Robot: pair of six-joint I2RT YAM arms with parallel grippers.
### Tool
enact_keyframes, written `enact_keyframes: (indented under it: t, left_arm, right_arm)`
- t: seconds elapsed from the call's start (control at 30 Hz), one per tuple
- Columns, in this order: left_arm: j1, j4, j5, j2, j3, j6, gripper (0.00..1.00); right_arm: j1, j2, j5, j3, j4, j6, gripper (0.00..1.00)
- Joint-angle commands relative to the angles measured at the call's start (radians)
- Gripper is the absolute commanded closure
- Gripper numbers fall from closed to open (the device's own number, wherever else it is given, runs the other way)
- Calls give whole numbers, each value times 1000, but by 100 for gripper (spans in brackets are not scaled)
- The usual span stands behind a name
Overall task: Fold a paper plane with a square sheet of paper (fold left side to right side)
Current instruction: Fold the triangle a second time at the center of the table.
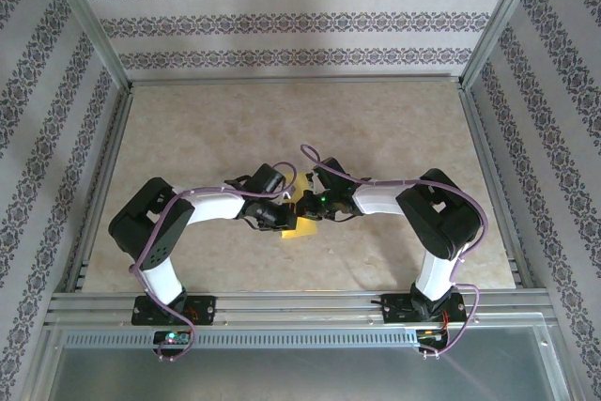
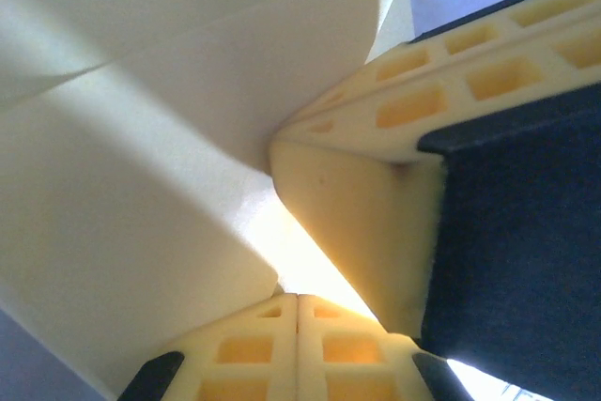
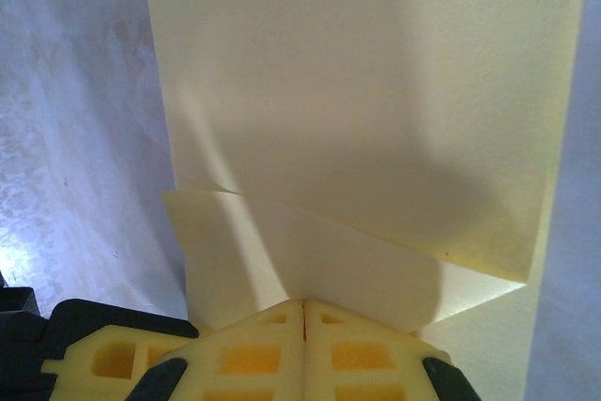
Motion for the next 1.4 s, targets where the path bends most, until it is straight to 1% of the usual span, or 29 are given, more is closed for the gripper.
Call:
enact_keyframes:
  t: [0.0, 0.33, 0.47, 0.7, 0.8, 0.97, 1.1, 1.37]
  left_arm:
    - [12, -17, -18, -7, -36, 21, 100]
    - [12, -18, -4, -102, -138, 27, 100]
    - [12, -35, -15, -143, -177, 24, 100]
    - [15, -14, -28, -207, -244, -12, 100]
    - [20, 6, -21, -244, -251, -28, 100]
    - [28, 11, -22, -299, -210, -22, 100]
    - [43, 38, 14, -254, -163, -15, 100]
    - [49, 68, 28, -80, -50, 4, 100]
  right_arm:
    - [1, 38, 26, -15, -36, -7, 100]
    - [0, 45, 27, -7, -44, -11, 100]
    - [0, 50, 27, -3, -48, -12, 100]
    - [0, 48, 22, 2, -50, -11, 100]
    - [1, 42, 19, 11, -56, -14, 100]
    - [4, 40, 20, 23, -62, -16, 100]
    - [5, 45, 21, 25, -62, -15, 100]
    - [6, 43, 26, 23, -60, -12, 100]
